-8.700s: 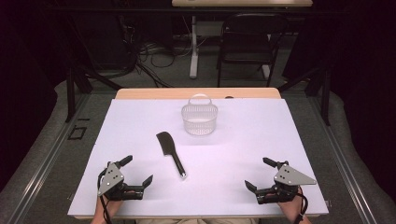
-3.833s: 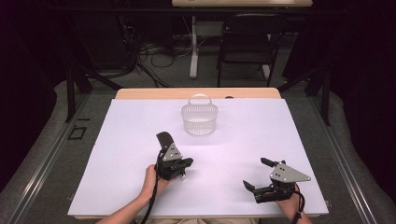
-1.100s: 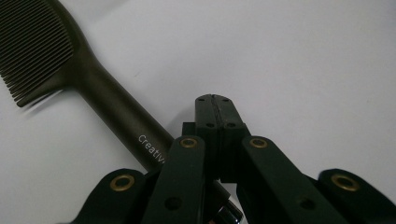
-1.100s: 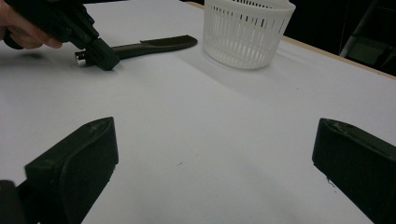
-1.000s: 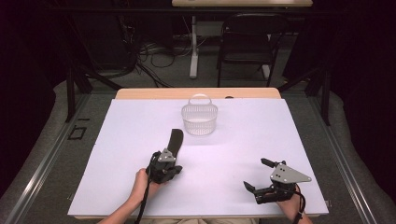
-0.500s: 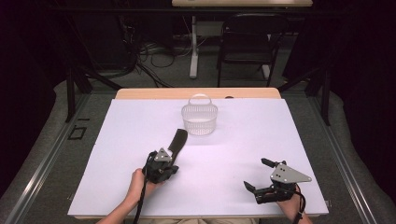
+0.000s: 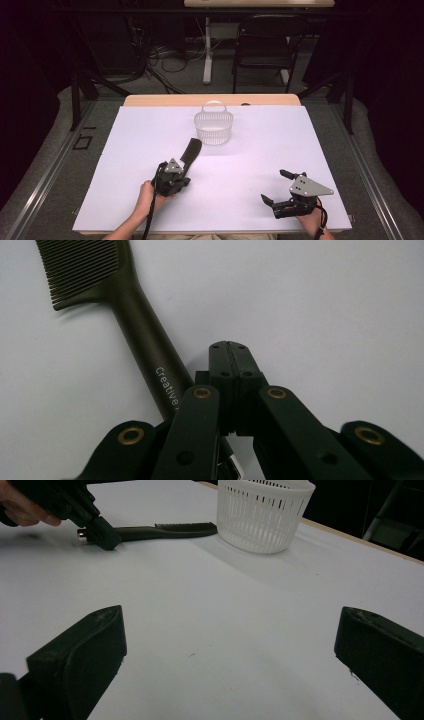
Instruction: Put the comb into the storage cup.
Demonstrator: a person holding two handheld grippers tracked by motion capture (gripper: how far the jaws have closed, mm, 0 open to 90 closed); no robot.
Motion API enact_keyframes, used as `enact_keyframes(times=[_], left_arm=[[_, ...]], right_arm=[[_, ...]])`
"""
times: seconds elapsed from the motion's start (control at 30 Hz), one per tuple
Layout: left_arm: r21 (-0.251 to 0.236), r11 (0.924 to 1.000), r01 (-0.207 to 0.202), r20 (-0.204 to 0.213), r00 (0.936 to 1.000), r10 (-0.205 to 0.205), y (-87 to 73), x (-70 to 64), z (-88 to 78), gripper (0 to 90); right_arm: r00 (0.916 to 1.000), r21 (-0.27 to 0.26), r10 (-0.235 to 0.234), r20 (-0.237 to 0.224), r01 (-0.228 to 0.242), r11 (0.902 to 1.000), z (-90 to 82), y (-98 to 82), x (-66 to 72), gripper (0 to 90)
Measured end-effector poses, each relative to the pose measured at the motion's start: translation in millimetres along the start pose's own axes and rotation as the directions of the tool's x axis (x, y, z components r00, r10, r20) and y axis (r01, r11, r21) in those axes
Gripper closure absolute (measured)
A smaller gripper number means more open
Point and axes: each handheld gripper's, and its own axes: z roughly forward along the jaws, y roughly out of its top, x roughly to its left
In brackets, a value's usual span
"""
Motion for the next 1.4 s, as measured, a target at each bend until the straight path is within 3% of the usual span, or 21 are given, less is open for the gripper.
enact_keyframes(times=[0.67,0.83,1.1,1.4], left_arm=[[0.026,0.9993,0.026,-0.015,0.9996,-0.026,-2.5,5.2,-5.9,90.0],[0.032,0.9992,0.024,-0.035,0.9991,-0.023,-5.9,7.4,-10.8,90.0],[0.023,0.998,0.059,-0.068,0.996,-0.057,-13.6,15.4,-19.4,90.0],[0.025,0.998,0.058,-0.107,0.9927,-0.055,-14.6,19.7,-21.8,90.0]], right_arm=[[1.0,-0.003,-0.001,0.002,0.001,1.0,-0.1,0.8,-0.1,0.0],[1.0,-0.009,-0.003,0.001,0.003,0.9999,-0.7,1.1,0.7,0.0],[1.0,-0.003,-0.003,0.004,0.003,1.0,-0.4,0.9,0.3,0.0],[1.0,0.001,-0.004,0.003,0.004,1.0,0.4,0.6,0.0,0.0]])
